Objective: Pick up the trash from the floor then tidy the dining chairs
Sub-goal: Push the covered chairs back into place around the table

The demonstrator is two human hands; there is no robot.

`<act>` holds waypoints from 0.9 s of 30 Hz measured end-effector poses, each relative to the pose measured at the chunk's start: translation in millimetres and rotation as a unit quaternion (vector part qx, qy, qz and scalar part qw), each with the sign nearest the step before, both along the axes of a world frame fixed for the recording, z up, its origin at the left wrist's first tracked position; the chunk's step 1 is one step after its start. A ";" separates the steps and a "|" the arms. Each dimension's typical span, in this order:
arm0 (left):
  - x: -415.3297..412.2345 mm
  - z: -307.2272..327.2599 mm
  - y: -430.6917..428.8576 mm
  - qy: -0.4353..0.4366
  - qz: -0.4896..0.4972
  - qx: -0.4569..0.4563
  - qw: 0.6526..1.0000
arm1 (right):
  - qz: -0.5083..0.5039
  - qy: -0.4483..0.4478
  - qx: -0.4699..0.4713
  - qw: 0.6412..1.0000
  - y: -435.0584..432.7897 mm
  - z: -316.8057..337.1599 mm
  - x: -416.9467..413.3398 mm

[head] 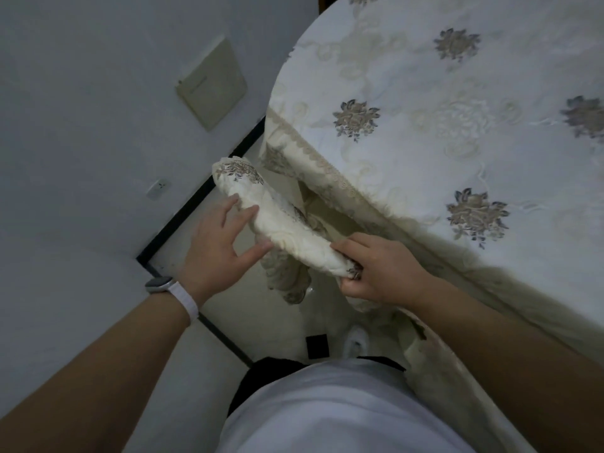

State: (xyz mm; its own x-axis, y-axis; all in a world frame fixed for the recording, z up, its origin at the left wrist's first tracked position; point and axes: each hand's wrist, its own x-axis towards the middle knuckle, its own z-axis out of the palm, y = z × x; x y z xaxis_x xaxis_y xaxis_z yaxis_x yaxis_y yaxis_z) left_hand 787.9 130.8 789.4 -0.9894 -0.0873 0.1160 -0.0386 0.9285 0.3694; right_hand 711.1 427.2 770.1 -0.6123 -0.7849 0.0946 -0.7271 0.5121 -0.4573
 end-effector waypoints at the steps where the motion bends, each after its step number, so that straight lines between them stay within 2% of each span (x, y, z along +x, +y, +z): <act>1: -6.9 -0.9 -2.8 0.005 -0.039 -0.017 0.999 | -0.008 0.004 -0.001 1.000 2.8 -0.4 -2.1; 4: -30.7 -6.1 -10.6 0.019 -0.118 -0.053 0.991 | -0.033 0.017 -0.001 0.999 6.8 0.3 -7.9; 10: -68.9 -11.1 -24.9 0.034 -0.240 -0.062 0.968 | -0.087 0.023 0.034 0.995 3.1 0.3 -1.0; 15: -86.9 -20.5 -35.7 0.057 -0.307 -0.014 0.950 | -0.159 0.003 0.080 0.984 -14.7 8.6 15.3; 21: -106.9 -27.5 -58.0 0.079 -0.400 0.034 0.912 | -0.306 0.018 0.074 0.949 -48.8 11.4 41.3; 24: -115.7 -27.1 -60.9 0.087 -0.444 0.030 0.891 | -0.403 0.037 0.051 0.913 -65.8 4.9 56.4; 27: -117.8 -29.5 -65.0 0.100 -0.452 0.044 0.885 | -0.461 0.046 0.042 0.885 -81.3 3.4 62.2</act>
